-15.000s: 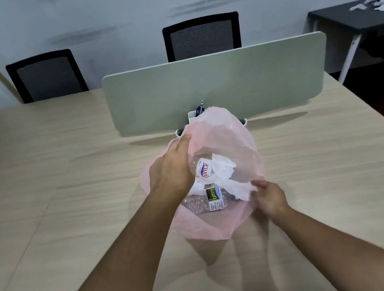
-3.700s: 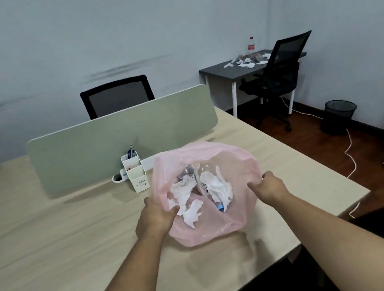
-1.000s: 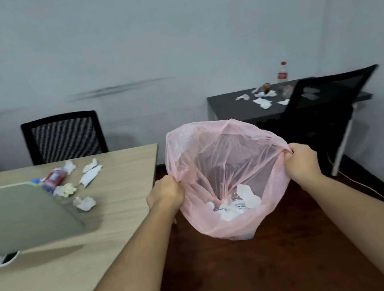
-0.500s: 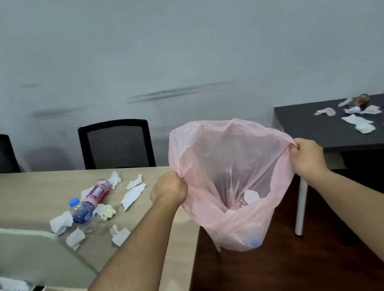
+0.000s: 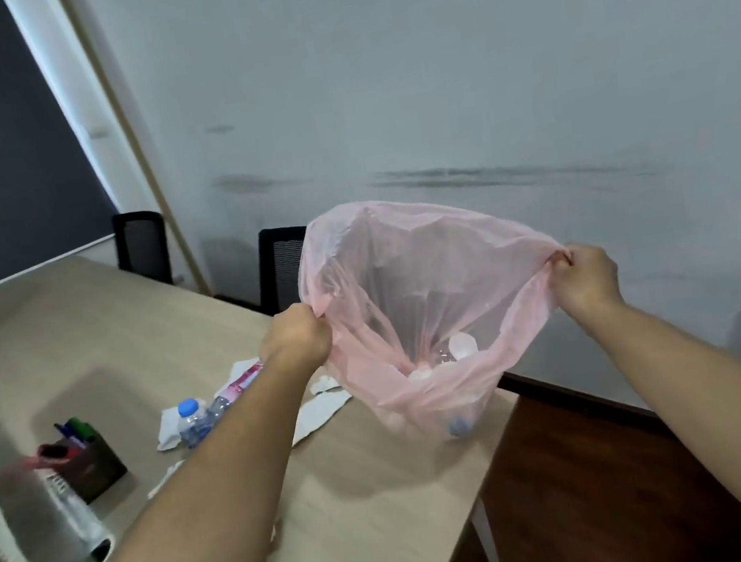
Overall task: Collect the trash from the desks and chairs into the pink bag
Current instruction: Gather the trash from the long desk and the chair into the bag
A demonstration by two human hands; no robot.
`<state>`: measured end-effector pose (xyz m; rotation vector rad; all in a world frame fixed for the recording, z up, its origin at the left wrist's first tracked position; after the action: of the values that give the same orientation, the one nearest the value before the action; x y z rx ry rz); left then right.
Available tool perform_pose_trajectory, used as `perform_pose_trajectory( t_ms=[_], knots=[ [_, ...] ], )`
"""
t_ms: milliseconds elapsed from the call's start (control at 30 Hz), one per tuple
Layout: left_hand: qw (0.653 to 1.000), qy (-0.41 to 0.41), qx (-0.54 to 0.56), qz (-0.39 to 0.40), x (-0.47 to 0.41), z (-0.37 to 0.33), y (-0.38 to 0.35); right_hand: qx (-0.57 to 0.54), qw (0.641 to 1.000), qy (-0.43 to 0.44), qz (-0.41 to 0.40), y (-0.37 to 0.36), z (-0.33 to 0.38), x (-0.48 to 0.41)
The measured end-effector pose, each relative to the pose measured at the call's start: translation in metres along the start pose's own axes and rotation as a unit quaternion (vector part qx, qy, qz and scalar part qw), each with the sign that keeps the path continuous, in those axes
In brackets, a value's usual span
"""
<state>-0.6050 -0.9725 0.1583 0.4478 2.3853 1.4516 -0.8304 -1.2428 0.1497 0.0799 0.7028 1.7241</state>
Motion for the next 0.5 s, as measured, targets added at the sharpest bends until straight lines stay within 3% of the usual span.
perform_pose_trajectory(
  t_ms=[267, 500],
  knots=[
    [0.993, 0.098, -0.068, 0.015, -0.026, 0.005, -0.052, 0.038, 0.988, 0.056, 0.138, -0.092, -0.014, -0.043],
    [0.984, 0.113, -0.13, 0.044, -0.027, 0.013, -0.105, 0.109, 0.974, 0.062, 0.186, -0.128, -0.051, -0.043]
  ],
)
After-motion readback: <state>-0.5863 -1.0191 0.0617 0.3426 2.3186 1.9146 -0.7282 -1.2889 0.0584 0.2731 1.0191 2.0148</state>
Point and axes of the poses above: each hand's wrist, its own x-axis away from the middle knuckle, its own y-axis out of the back of the hand, z = x × y, the point moved 4 cm from there along -x, towards the middle knuckle, and after that the axes turned 2 degrees about -x, right-handed, at the moved point
